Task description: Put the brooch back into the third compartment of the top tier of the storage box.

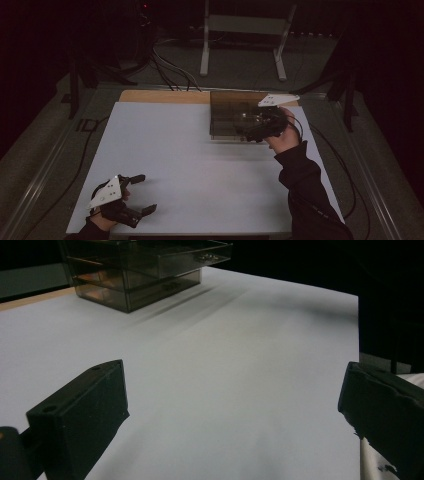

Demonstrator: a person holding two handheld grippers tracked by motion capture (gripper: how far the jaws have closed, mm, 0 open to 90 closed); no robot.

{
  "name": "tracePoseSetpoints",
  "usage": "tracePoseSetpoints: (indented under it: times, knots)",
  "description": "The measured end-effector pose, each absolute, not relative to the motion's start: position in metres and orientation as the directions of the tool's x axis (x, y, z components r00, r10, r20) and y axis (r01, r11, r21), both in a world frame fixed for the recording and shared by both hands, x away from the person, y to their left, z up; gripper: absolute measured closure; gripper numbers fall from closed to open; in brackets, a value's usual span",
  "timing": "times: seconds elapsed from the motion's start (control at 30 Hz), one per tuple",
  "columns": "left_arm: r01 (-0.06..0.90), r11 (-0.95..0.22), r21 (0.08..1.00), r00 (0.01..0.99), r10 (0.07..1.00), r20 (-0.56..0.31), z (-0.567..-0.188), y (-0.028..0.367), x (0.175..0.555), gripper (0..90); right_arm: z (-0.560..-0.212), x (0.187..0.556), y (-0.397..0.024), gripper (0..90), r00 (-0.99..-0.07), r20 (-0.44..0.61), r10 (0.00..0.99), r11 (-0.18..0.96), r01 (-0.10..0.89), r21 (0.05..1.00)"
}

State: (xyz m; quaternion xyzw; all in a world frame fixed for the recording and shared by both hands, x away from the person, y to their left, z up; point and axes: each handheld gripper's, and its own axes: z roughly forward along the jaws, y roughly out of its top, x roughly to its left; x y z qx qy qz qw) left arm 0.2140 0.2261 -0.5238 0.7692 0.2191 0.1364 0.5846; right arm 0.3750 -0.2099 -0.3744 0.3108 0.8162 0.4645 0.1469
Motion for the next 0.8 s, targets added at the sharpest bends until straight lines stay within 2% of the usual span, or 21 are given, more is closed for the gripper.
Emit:
tracePoseSetpoints:
  times: [0.1, 0.2, 0.33, 0.8]
  knots:
    - [0.177, -0.220, 0.959, 0.868, 0.495, -0.047, -0.524, 0.226, 0.214, 0.6, -0.373, 0.372, -0.206, 0.0, -0.778, 0.052, 0.626, 0.373, 0.358, 0.856]
    - [0.177, -0.222, 0.959, 0.868, 0.495, -0.046, -0.524, 0.226, 0.214, 0.6, -0.376, 0.365, -0.201, 0.0, -0.803, 0.092, 0.588, 0.322, 0.338, 0.884]
    - [0.178, -0.219, 0.959, 0.866, 0.498, -0.047, -0.524, 0.226, 0.214, 0.6, -0.382, 0.357, -0.196, 0.0, -0.815, 0.055, 0.576, 0.347, 0.305, 0.887]
    - [0.175, -0.221, 0.959, 0.868, 0.495, -0.044, -0.523, 0.226, 0.214, 0.6, -0.418, 0.340, -0.196, 0.0, -0.857, 0.059, 0.512, 0.379, 0.287, 0.880]
